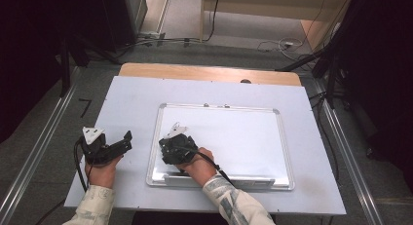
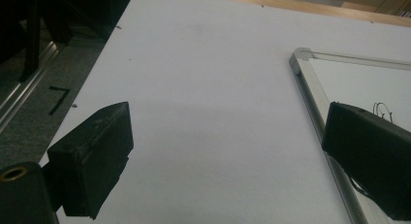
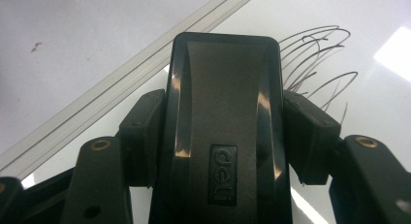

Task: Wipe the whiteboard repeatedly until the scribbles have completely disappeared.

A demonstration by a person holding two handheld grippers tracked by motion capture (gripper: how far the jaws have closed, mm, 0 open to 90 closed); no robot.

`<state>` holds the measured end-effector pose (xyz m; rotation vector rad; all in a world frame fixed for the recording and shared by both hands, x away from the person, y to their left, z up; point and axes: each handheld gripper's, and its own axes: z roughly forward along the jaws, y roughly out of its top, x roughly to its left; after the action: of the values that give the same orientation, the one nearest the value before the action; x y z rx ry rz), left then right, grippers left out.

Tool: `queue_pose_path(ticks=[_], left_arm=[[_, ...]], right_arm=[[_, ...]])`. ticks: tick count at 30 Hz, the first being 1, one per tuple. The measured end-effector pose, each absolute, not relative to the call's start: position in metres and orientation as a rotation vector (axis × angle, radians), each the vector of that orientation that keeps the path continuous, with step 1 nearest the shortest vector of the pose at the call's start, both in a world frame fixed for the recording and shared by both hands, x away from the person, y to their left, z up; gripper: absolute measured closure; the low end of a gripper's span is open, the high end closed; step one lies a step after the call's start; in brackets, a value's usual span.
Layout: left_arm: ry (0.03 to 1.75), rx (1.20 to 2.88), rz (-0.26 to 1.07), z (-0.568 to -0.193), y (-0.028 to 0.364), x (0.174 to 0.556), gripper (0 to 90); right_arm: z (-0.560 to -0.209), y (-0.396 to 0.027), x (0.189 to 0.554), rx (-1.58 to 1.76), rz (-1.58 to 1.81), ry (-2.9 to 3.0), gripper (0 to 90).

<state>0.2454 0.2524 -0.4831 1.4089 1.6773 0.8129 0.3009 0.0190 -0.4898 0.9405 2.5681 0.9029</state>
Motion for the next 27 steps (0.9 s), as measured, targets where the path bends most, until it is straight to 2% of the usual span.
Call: queue_pose_path(ticks=[27], left_arm=[[1.680,1.404,0.813,-0.483,0.253,0.245,4.5]], right_arm=[[-0.491,0.016,0.324,0.974,0.929,2.538,37.2]])
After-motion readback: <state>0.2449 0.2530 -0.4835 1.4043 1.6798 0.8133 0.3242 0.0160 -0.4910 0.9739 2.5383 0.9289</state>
